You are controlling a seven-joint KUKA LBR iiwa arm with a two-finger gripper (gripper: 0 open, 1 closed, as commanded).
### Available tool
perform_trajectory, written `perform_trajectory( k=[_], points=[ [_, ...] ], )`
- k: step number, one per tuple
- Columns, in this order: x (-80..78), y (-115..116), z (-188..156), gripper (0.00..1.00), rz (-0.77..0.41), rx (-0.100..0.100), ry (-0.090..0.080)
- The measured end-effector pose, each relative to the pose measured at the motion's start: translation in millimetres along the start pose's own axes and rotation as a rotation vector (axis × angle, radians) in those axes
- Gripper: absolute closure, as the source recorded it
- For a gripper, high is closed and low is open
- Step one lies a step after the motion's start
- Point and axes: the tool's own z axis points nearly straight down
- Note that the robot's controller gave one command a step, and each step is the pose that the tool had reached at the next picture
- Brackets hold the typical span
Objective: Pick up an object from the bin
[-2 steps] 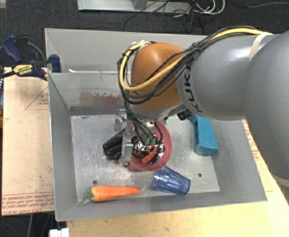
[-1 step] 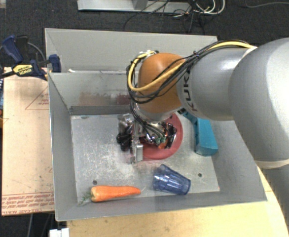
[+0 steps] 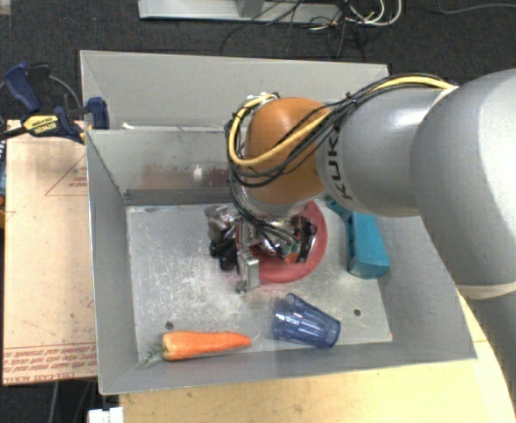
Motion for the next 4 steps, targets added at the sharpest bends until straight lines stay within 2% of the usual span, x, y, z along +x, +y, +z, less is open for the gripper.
perform_trajectory(
  k=[1, 2, 3, 4],
  points=[
    [-0.5, 1.3, -6.8, 0.0, 0.132, -0.003, 0.002],
    [-1.4, 0.3, -0.8, 0.0, 0.003, 0.0, -0.004],
    [-2.4, 1.6, -8.3, 1.0, 0.133, -0.005, -0.005],
    [-2.4, 1.6, -8.2, 1.0, 0.133, -0.005, -0.004]
  ],
)
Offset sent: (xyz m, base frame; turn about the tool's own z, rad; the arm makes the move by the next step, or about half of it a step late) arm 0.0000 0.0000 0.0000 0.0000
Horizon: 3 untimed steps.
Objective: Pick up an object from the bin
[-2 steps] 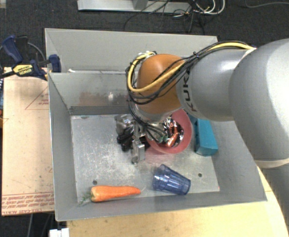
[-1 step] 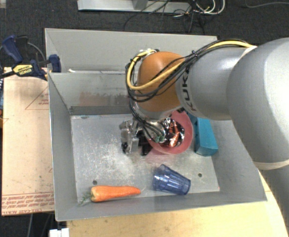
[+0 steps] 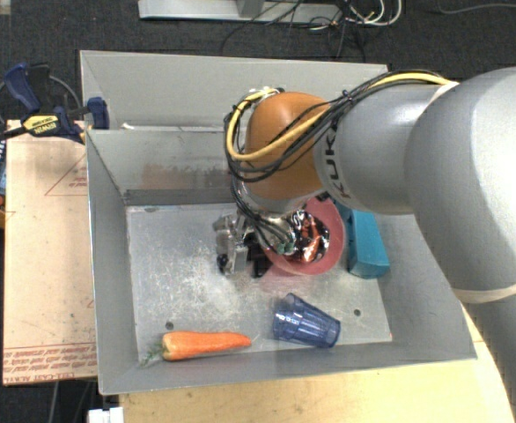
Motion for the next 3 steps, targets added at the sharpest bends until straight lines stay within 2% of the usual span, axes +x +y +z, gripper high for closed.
perform_trajectory(
  k=[3],
  points=[
    [-0.1, 0.1, -9.3, 1.0, 0.001, -0.001, -0.001]
  ],
)
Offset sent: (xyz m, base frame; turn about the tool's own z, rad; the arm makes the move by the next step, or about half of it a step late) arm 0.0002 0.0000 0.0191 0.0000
